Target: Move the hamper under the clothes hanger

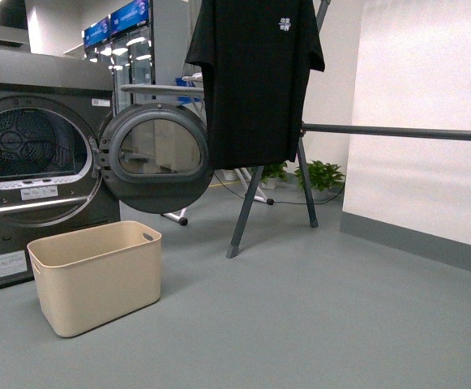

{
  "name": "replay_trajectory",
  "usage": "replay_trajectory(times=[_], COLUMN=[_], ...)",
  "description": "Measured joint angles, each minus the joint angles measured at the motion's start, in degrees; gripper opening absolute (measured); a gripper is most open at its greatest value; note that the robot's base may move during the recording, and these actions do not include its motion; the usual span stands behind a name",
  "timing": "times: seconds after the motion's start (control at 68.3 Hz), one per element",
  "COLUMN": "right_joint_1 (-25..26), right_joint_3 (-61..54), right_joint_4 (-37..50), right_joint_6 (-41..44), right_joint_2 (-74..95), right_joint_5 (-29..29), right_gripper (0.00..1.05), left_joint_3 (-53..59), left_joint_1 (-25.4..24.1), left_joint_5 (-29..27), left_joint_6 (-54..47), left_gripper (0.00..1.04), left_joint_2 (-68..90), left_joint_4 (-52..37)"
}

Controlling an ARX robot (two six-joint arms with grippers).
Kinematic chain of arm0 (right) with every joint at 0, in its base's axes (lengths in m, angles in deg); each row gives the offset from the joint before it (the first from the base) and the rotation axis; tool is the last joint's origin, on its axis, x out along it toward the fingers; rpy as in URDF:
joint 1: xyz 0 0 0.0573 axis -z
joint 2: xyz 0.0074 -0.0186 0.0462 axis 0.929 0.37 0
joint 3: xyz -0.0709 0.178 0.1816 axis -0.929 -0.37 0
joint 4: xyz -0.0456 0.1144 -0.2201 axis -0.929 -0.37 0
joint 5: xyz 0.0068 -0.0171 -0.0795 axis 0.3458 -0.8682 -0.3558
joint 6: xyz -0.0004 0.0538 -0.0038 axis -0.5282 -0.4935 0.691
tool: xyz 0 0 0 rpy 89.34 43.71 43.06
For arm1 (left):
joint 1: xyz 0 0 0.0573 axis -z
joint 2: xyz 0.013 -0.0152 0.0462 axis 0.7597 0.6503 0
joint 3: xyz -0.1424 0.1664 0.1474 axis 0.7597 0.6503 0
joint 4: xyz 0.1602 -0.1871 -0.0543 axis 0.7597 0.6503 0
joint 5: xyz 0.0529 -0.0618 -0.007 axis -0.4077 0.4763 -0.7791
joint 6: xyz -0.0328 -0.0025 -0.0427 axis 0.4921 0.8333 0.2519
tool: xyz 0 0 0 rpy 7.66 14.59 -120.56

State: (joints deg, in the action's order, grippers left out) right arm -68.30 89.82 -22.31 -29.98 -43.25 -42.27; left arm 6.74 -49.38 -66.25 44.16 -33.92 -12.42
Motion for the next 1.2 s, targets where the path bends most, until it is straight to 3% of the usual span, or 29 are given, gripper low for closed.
replay_trajectory(times=[1.2], right_joint_1=[0.00], right_joint_3=[0.00], right_joint_4=[0.00], right_joint_6=[0.00], right_joint_2=[0.00], right_joint_5=[0.00], right_gripper=[0.97], left_joint_3=[0.00], left_joint_1=[0.00], left_joint_5=[-0.02], left_joint_6=[0.00], left_gripper=[0.98], left_joint_2=[0.02], left_joint_4=[0.02])
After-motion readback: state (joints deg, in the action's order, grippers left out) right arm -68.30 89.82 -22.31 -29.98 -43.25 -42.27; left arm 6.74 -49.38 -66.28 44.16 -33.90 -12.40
